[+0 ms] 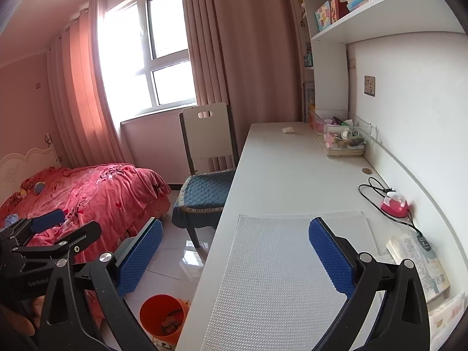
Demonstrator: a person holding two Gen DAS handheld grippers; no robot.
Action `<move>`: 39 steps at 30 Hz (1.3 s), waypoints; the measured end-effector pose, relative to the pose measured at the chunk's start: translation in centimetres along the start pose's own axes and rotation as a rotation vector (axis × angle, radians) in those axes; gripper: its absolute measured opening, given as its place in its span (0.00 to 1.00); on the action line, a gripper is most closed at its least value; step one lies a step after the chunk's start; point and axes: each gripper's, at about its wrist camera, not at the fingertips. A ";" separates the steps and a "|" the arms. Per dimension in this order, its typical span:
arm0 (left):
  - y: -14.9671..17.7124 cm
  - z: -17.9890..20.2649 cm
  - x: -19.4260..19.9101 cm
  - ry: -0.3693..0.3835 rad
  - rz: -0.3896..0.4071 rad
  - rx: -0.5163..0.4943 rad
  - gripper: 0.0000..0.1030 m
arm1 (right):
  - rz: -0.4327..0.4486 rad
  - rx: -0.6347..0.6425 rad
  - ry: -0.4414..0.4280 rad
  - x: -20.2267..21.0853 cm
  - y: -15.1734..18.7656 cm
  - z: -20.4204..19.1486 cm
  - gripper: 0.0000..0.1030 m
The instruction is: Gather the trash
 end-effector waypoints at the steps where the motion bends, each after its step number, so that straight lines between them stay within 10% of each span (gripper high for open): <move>1: -0.1 -0.1 -0.1 0.002 -0.001 0.005 0.94 | -0.004 0.002 -0.002 -0.3 0.3 -0.2 0.95; 39: -0.1 -0.2 -1.7 0.032 -0.035 -0.002 0.94 | -0.057 -0.016 -0.015 -2.2 1.3 -0.6 0.95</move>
Point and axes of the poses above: each gripper's, at about its wrist camera, not at the fingertips, and x roughly against the way its jaws point, z to its right, y to its underside, and after that the axes turned 6 degrees about z, right-handed
